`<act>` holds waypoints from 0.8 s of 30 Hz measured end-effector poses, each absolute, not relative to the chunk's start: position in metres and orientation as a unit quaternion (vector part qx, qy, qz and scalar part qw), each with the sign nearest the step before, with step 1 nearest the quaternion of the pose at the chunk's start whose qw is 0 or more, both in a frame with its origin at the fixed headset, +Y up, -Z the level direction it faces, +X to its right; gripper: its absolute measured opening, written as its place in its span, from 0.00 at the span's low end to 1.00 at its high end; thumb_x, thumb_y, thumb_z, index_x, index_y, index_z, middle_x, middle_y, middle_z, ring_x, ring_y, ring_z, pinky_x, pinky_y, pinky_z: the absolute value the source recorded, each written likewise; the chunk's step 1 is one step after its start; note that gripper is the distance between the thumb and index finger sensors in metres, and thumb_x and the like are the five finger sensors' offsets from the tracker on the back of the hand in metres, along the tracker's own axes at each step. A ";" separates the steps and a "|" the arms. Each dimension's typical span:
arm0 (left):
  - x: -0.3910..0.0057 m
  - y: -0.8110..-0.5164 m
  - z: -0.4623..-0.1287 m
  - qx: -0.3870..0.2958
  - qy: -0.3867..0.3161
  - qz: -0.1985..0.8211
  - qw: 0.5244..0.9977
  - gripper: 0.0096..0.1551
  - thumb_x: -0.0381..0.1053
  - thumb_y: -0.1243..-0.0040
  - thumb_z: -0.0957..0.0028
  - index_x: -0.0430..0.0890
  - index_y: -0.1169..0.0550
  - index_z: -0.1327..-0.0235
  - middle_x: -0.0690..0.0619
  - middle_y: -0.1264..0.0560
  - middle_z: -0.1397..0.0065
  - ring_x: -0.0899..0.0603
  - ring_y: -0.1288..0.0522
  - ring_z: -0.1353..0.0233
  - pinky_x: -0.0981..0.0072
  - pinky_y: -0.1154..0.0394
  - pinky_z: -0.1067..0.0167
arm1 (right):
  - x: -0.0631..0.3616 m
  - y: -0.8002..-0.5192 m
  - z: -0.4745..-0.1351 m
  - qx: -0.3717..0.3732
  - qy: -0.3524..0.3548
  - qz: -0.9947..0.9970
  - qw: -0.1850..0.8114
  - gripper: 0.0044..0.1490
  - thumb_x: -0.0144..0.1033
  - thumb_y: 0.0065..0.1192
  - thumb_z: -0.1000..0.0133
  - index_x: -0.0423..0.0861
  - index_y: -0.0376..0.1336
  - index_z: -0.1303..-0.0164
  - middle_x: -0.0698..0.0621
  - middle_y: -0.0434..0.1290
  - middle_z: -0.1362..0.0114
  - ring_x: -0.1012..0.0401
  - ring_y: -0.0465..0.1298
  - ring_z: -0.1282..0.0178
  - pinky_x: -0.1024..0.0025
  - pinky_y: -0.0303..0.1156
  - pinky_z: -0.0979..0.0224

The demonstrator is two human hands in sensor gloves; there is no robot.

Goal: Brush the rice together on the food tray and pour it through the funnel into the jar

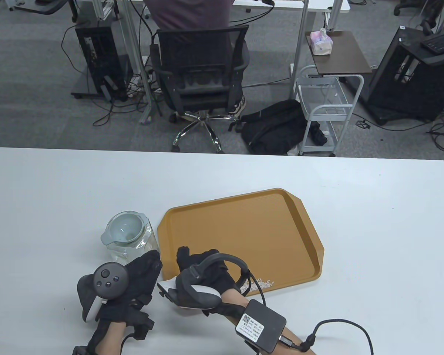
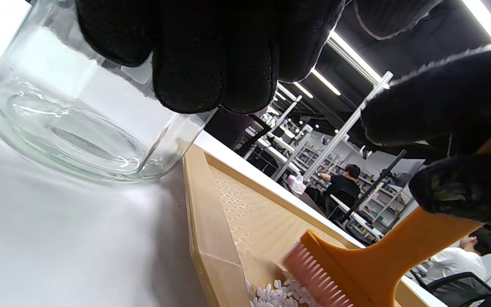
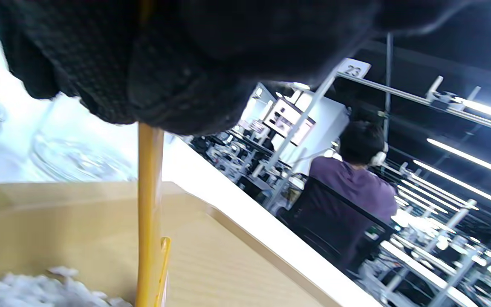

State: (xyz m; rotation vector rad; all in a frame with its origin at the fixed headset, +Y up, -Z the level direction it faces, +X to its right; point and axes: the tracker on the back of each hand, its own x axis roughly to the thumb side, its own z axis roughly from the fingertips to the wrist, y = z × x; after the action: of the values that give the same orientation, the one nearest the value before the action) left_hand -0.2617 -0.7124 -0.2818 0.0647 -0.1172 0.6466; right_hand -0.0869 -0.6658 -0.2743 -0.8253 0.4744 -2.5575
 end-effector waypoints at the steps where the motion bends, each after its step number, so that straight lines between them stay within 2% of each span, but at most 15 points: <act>1: -0.262 -0.712 -0.282 0.032 -0.058 0.318 0.946 0.33 0.66 0.49 0.45 0.49 0.23 0.34 0.46 0.18 0.34 0.38 0.19 0.38 0.40 0.28 0.37 | -0.088 -0.666 -0.271 -0.305 0.173 -0.914 0.203 0.39 0.49 0.73 0.55 0.47 0.68 0.33 0.52 0.84 0.67 0.63 0.80 0.80 0.66 0.79 0.70; 4: -0.262 -0.712 -0.282 0.031 -0.058 0.317 0.946 0.33 0.65 0.49 0.45 0.49 0.23 0.34 0.46 0.18 0.34 0.38 0.19 0.38 0.40 0.28 0.37 | -0.088 -0.664 -0.261 -0.320 0.189 -0.906 0.202 0.40 0.50 0.72 0.55 0.48 0.68 0.33 0.52 0.84 0.66 0.63 0.80 0.79 0.66 0.79 0.69; 7: -0.262 -0.712 -0.282 0.031 -0.058 0.317 0.946 0.33 0.66 0.49 0.45 0.49 0.23 0.34 0.46 0.18 0.34 0.38 0.19 0.38 0.40 0.28 0.37 | -0.075 -0.651 -0.256 -0.305 0.219 -0.908 0.185 0.40 0.51 0.71 0.55 0.48 0.67 0.32 0.54 0.85 0.65 0.63 0.81 0.78 0.66 0.79 0.69; 13: -0.261 -0.712 -0.281 0.027 -0.058 0.312 0.948 0.33 0.66 0.49 0.45 0.49 0.23 0.34 0.46 0.18 0.34 0.38 0.19 0.38 0.40 0.28 0.37 | -0.024 -0.626 -0.266 -0.210 0.234 -0.930 0.188 0.40 0.48 0.73 0.55 0.47 0.68 0.32 0.52 0.85 0.64 0.61 0.81 0.77 0.65 0.79 0.68; 17: -0.261 -0.712 -0.282 0.025 -0.057 0.311 0.948 0.33 0.66 0.49 0.45 0.49 0.23 0.34 0.46 0.18 0.35 0.38 0.19 0.38 0.40 0.28 0.37 | 0.007 -0.637 -0.274 -0.155 0.198 -0.936 0.245 0.40 0.47 0.76 0.56 0.46 0.69 0.33 0.51 0.85 0.66 0.61 0.81 0.79 0.65 0.79 0.69; 24: -0.259 -0.713 -0.282 0.021 -0.058 0.307 0.950 0.33 0.66 0.49 0.45 0.49 0.23 0.34 0.46 0.18 0.34 0.38 0.19 0.38 0.40 0.28 0.37 | 0.025 -0.665 -0.286 -0.105 0.134 -0.937 0.304 0.37 0.46 0.75 0.54 0.43 0.71 0.36 0.50 0.85 0.70 0.62 0.81 0.81 0.66 0.79 0.72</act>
State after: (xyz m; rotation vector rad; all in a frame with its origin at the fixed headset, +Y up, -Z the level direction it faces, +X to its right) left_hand -0.2590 -0.7134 -0.2821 0.0419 -0.1187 0.6238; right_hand 0.0252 -0.6655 -0.2859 -0.2776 0.3560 -2.4826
